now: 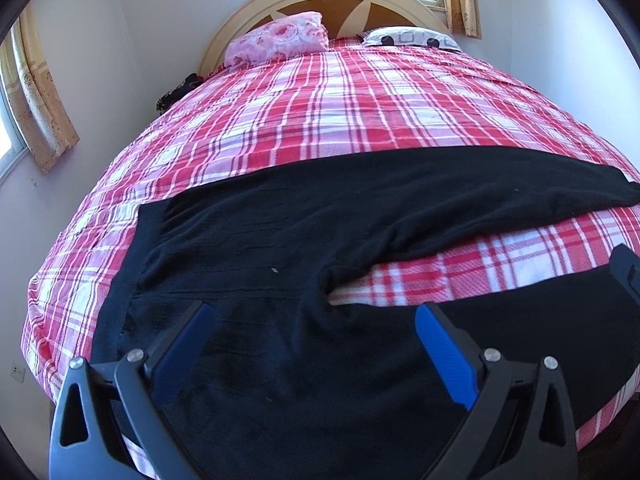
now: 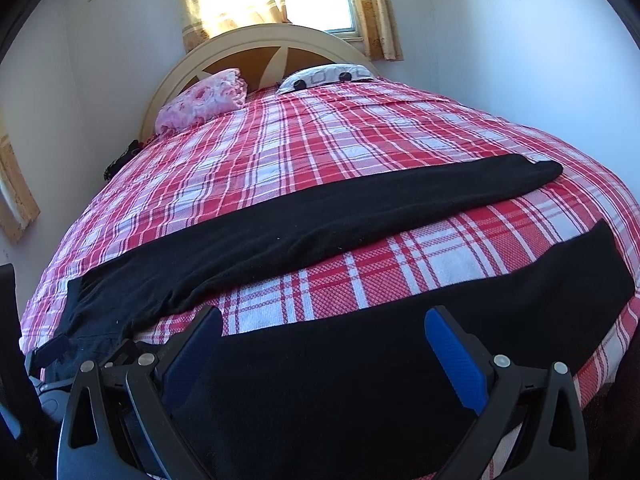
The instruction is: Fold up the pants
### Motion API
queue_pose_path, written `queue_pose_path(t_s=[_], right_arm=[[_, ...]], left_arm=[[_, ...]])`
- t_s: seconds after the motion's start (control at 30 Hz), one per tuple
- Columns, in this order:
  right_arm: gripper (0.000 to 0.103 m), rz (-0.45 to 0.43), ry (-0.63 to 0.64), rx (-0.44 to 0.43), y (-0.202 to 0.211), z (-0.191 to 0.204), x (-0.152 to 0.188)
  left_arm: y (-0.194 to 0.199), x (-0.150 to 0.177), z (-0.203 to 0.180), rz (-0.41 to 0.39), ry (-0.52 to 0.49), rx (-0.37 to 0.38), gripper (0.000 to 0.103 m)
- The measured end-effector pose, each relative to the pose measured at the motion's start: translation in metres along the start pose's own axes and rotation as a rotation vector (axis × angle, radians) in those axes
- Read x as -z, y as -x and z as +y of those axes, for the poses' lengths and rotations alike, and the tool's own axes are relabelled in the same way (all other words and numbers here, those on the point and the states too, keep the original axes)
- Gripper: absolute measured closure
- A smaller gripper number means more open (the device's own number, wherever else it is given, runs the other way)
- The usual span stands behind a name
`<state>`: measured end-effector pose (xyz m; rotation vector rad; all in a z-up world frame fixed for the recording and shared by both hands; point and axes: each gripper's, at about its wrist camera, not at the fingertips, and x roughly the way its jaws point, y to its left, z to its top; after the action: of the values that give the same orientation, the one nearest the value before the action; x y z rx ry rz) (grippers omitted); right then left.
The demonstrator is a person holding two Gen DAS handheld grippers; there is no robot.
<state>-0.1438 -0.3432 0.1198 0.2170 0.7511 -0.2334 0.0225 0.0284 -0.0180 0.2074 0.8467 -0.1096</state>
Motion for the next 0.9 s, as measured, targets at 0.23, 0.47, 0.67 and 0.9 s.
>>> queue_pose_path(t_s=[0.23, 0.47, 0.67, 0.9], right_arm=[[0.001, 0.035, 0.156, -0.158, -0.025, 0.023, -0.026], [0.006, 0.071, 0.355, -0.349, -0.079, 0.089, -0.075], [0.027, 0.191, 0.541, -0.408, -0.158, 0.161, -0.094], [0.028, 0.286, 0.692, -0.400, -0.224, 0.201, -0.091]], left_arm=[[-0.022, -0.023, 0.059, 0.015, 0.062, -0.075, 0.000], [-0.060, -0.054, 0.102, 0.065, 0.170, -0.092, 0.000], [-0.099, -0.051, 0.113, 0.156, 0.206, -0.080, 0.000], [-0.127, -0.052, 0.123, 0.200, 0.242, -0.076, 0.000]])
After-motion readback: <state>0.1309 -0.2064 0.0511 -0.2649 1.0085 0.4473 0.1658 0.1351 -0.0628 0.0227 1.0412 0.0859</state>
